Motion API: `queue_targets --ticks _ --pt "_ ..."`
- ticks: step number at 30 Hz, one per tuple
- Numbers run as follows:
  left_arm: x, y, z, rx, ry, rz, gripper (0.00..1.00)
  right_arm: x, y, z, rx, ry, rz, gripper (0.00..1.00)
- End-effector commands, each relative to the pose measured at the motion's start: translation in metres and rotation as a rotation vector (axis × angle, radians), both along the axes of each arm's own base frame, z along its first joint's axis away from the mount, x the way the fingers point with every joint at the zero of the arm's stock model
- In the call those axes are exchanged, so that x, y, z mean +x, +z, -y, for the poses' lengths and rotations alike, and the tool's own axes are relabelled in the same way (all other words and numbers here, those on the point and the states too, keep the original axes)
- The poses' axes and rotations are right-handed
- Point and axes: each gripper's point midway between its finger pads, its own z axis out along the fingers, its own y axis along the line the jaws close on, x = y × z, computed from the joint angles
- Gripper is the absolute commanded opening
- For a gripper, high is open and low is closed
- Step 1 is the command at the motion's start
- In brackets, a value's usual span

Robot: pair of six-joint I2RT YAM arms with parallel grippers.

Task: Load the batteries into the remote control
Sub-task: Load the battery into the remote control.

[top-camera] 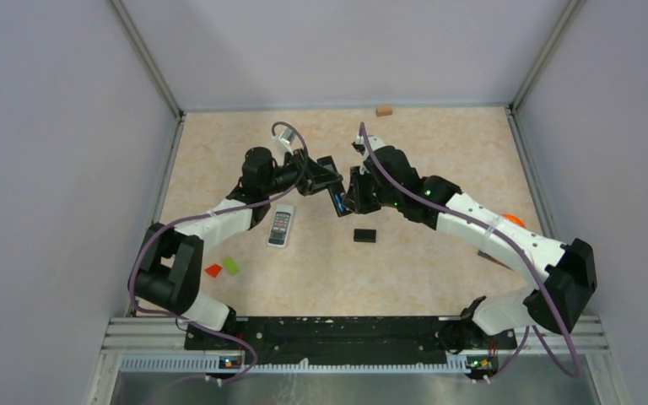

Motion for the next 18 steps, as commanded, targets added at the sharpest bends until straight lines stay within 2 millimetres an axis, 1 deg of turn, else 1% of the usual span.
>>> queue_targets --ticks 1,6,12,18 --pt "0.0007 0.0156 0.0031 -0.026 -0.020 0.073 0.00 0.0002 0.0162 0.0009 -0.008 0.001 0.037 0.06" --pt "0.0022 0.0155 0.0036 -0.025 -0.021 0.073 0.00 -0.0011 0.0146 0.0003 -0.021 0.009 0.034 0.07" --pt "0.0016 0.0178 0.0036 -0.029 -0.021 0.075 0.00 -0.0033 0.0075 -0.0038 -0.028 0.026 0.005 0.12" --pt "0.0015 0.0186 0.0036 -0.031 -0.022 0.075 0.00 -0.0045 0.0062 -0.0069 -0.021 0.037 -0.003 0.16"
